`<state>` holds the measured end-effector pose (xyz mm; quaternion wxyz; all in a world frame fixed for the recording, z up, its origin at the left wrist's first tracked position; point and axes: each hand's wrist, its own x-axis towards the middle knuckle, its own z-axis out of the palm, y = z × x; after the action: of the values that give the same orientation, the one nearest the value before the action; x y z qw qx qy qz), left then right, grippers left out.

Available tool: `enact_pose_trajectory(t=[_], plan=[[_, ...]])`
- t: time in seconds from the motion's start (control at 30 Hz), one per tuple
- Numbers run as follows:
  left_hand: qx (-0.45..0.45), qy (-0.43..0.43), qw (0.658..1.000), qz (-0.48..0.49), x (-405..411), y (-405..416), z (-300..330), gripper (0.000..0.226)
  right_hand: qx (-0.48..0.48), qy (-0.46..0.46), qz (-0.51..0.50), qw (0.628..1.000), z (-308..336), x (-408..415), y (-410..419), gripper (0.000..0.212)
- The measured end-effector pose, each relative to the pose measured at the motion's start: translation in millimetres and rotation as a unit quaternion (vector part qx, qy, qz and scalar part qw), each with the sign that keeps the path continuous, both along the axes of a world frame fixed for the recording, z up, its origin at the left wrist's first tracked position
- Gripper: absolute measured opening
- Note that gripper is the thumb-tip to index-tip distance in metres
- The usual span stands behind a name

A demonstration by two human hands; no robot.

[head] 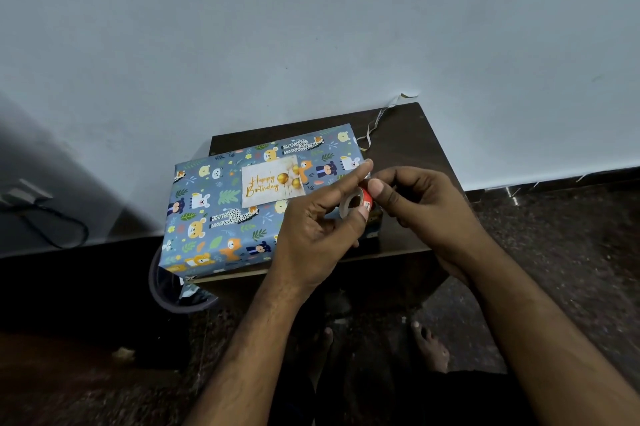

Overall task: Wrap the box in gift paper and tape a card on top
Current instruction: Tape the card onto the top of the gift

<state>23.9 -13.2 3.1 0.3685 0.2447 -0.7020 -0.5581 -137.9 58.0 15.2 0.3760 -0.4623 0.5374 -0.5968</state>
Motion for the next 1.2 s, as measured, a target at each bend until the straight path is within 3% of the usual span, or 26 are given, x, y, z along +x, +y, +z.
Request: enact_pose_trajectory(t=[0.13, 0.27, 0.43, 0.63, 0.87, 1.0, 1.2], plan=[[-0.012, -0.018, 1.0, -0.01, 1.3, -1.2, -2.3, 0.047, 0.0, 0.03, 0.014, 0.999, -2.7, -8.0, -0.2, 0.01], [-0.015, -0.031, 0.999, -0.022, 2.5, -2.5, -7.1, 0.047, -0.017, 0.157, -0.005, 0.987, -4.3, -13.3, -0.5, 0.01], [-0.003, -0.017, 1.0, 0.004, -2.4, 1.6, -2.5, 0.045, -0.021, 0.222, -0.055, 0.973, -3.1, -6.1, 0.1, 0.014], [0.05, 0.029, 0.998, 0.028, -10.3, 4.7, 1.4, 0.043, -0.025, 0.239, -0.091, 0.967, -7.8, 2.0, -2.5, 0.01], [0.153, 0.112, 0.982, 0.015, -15.9, 4.5, 1.7, 0.042, -0.011, 0.185, -0.131, 0.974, -9.5, 8.7, -7.3, 0.016], [0.169, 0.127, 0.977, 0.001, -15.9, 4.3, 1.5, 0.042, -0.011, 0.176, -0.139, 0.974, -11.0, 11.2, -8.6, 0.013], [0.162, 0.118, 0.979, 0.021, -16.3, 2.8, 1.7, 0.04, -0.062, 0.265, -0.151, 0.95, -8.2, 12.8, -5.0, 0.014]])
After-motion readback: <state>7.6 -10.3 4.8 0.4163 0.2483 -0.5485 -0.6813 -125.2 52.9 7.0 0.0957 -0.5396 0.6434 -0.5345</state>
